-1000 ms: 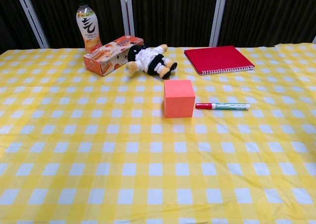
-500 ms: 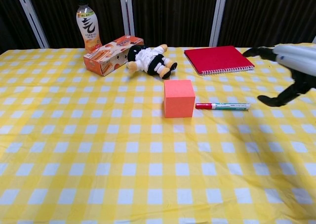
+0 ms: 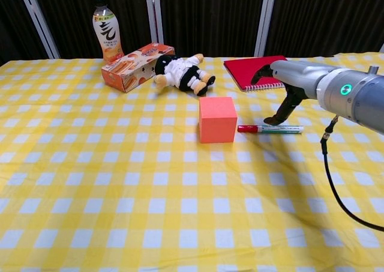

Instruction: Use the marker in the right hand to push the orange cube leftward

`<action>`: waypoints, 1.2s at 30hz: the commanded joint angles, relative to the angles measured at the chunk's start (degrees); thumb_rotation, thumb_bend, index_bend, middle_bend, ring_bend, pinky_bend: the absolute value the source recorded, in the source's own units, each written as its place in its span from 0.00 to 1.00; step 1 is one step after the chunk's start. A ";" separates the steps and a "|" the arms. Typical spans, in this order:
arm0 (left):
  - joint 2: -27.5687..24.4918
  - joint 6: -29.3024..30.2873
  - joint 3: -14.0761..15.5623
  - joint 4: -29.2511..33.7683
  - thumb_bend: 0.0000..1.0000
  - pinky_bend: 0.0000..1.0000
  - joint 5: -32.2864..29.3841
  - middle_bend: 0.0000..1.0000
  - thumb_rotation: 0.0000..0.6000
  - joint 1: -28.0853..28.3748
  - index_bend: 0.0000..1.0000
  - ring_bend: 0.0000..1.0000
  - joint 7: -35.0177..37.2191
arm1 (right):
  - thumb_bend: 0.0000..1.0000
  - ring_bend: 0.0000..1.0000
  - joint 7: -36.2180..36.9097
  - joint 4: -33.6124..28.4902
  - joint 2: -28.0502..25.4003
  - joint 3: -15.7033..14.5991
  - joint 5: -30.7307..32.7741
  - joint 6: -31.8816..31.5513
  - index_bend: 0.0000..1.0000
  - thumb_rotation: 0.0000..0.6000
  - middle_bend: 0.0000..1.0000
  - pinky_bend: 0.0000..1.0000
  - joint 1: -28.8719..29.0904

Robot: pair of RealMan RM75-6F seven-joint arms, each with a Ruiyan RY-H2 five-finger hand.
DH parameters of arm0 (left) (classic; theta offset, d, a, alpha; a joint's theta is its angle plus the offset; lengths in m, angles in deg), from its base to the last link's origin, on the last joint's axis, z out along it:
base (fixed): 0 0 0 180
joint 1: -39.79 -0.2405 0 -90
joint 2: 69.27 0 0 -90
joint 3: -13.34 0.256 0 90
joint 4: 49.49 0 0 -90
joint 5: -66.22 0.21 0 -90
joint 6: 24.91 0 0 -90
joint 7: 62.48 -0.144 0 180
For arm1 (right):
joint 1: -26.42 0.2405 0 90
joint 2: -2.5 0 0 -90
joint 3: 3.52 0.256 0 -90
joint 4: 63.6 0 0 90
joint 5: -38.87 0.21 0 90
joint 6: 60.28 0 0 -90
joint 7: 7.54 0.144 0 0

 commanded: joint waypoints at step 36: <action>-0.44 -0.93 -0.05 0.56 0.00 0.00 -0.83 0.00 1.00 0.41 0.00 0.00 0.96 | 0.34 0.00 7.19 21.92 9.80 -2.18 7.13 5.65 0.38 1.00 0.11 0.00 7.09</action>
